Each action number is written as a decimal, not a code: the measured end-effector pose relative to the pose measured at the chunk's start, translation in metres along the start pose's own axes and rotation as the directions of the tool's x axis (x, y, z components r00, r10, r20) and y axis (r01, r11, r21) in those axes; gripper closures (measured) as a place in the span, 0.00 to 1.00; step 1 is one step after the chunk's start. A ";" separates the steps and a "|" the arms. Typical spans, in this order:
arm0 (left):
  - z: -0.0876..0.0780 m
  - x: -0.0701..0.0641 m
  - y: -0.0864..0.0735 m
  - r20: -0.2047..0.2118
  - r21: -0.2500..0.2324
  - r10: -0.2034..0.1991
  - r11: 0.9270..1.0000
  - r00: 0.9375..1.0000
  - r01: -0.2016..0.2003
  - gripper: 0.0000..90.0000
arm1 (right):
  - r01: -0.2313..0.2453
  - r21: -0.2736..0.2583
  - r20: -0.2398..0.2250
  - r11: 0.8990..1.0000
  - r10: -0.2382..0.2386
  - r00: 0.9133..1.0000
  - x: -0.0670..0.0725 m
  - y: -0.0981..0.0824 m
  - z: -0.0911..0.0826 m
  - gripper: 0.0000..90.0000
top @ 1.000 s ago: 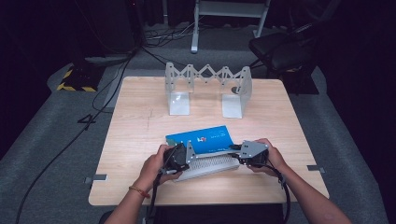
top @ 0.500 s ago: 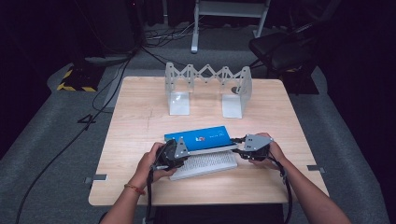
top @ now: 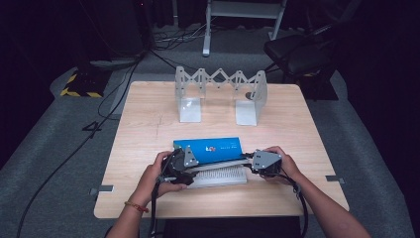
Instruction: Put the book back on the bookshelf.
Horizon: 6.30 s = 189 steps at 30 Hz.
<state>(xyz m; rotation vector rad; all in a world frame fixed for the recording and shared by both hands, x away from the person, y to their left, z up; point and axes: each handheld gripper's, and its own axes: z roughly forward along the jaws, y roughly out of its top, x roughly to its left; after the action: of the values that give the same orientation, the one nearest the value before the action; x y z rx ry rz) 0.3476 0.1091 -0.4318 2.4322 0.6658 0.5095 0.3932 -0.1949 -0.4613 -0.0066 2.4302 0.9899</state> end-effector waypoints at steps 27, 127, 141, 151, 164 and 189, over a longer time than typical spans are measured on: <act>0.030 -0.031 0.034 -0.063 -0.084 0.011 0.996 0.998 -0.016 0.30 | -0.038 0.033 0.015 0.999 0.038 0.999 0.009 0.017 0.004 0.81; -0.002 -0.011 0.001 0.057 -0.433 -0.056 0.898 0.997 0.075 0.82 | -0.482 -0.247 -0.076 0.841 0.479 0.875 -0.044 0.003 0.013 0.57; 0.004 -0.013 0.042 0.132 -0.466 0.013 0.884 0.991 0.050 0.82 | -0.480 -0.305 -0.034 0.823 0.494 0.869 -0.060 -0.009 -0.023 0.61; 0.000 -0.015 0.035 0.128 -0.519 -0.013 0.851 0.992 0.078 0.82 | -0.466 -0.329 -0.048 0.821 0.478 0.877 -0.062 -0.001 -0.032 0.65; -0.023 -0.013 -0.001 0.103 -0.545 -0.078 0.829 0.992 0.122 0.76 | -0.424 -0.371 -0.091 0.826 0.422 0.902 -0.062 0.043 -0.031 0.63; -0.007 0.002 -0.011 0.240 -0.497 -0.035 0.854 0.970 0.154 0.69 | -0.446 -0.336 -0.182 0.830 0.407 0.895 -0.055 0.047 -0.011 0.59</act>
<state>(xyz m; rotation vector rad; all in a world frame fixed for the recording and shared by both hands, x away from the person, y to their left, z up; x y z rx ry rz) 0.3419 0.1205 -0.4331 1.9012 0.4748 0.3144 0.4265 -0.1774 -0.3984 0.3829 2.3431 1.6793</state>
